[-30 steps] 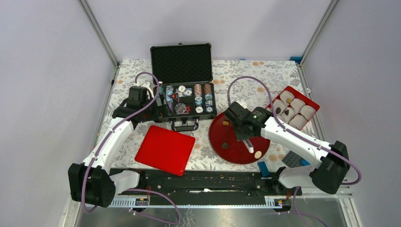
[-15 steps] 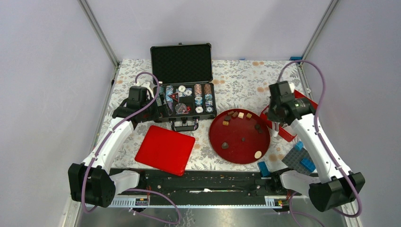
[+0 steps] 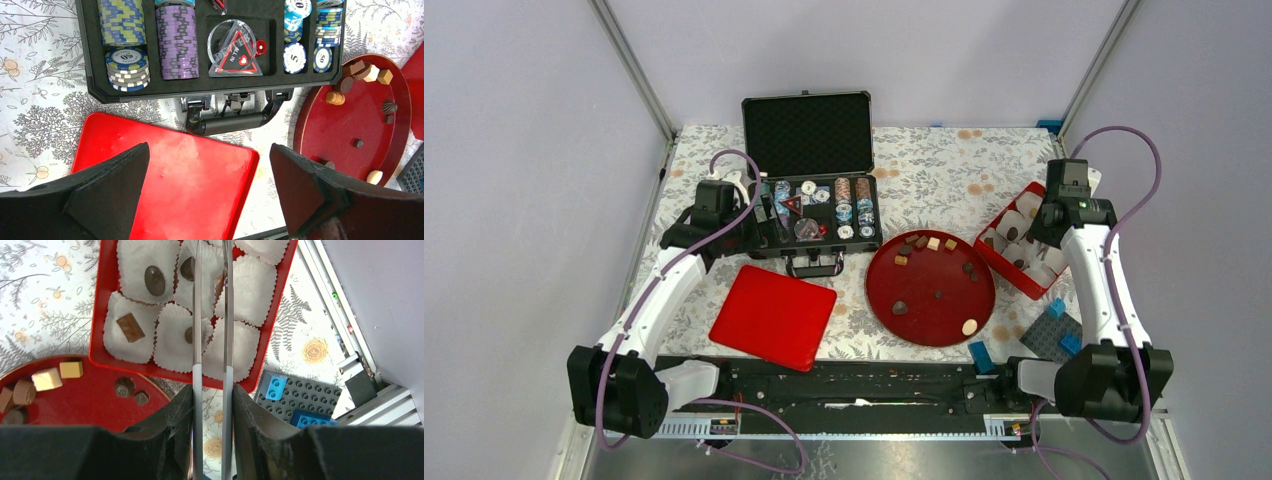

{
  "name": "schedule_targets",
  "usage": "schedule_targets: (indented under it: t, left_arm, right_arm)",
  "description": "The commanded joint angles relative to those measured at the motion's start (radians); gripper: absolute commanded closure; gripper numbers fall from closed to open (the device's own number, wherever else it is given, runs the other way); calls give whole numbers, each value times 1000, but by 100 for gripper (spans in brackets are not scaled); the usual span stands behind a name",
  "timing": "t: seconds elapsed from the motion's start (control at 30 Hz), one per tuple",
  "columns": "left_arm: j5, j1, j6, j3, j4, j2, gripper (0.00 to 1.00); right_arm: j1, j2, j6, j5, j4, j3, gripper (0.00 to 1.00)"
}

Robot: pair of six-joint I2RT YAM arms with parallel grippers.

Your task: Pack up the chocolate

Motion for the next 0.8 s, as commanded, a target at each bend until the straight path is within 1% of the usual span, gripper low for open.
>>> schedule_targets:
  t: [0.0, 0.3, 0.43, 0.5, 0.77]
  left_arm:
    - [9, -3, 16, 50, 15, 7, 1]
    - [-16, -3, 24, 53, 4, 24, 1]
    - [-17, -3, 26, 50, 5, 28, 1]
    - [-23, -4, 27, 49, 5, 26, 1]
    - [-37, -4, 30, 43, 4, 17, 1]
  right_arm:
    - [-35, 55, -16, 6, 99, 5, 83]
    - [-67, 150, -22, 46, 117, 27, 82]
    - [-73, 177, -21, 49, 121, 41, 73]
    - [-74, 195, -20, 56, 121, 53, 70]
    - [-78, 238, -21, 60, 143, 85, 67]
